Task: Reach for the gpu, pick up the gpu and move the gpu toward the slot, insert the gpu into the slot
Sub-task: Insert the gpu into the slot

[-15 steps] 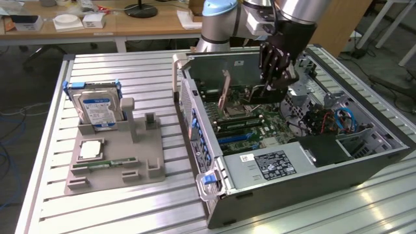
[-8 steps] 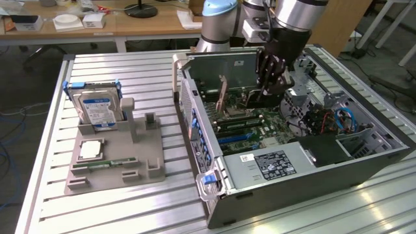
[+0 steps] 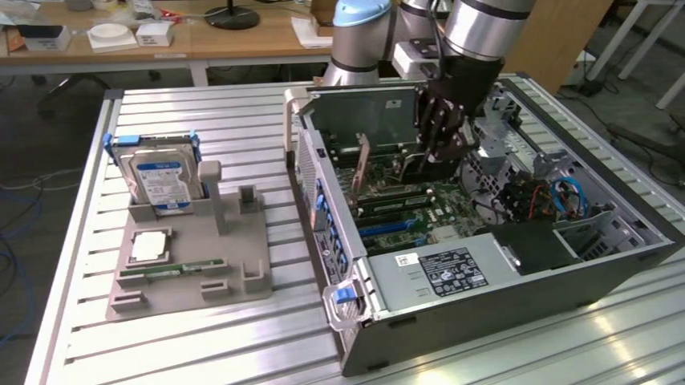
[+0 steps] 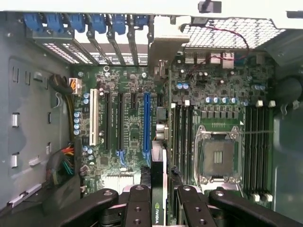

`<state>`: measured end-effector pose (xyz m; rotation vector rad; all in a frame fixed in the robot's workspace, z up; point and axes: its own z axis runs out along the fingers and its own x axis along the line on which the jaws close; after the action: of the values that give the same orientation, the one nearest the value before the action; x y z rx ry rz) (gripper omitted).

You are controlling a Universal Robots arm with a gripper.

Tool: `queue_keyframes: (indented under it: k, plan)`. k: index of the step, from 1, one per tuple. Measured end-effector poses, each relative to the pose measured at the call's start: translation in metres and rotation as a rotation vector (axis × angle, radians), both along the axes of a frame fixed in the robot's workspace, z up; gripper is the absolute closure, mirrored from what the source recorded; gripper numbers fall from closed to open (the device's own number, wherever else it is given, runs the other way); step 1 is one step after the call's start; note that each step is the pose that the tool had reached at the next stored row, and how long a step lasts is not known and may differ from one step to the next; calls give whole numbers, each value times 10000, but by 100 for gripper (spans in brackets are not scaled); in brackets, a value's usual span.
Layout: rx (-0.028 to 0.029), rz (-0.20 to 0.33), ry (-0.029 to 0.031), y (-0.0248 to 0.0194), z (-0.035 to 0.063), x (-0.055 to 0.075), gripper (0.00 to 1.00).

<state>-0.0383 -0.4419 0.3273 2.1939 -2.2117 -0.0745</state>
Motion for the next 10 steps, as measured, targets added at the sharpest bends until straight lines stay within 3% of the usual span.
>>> queue_keyframes:
  k: [6,10]
  plan:
    - [-1,0,1,-14,-81,-29,74]
    - [-1,2,0,-62,-126,-35,74]
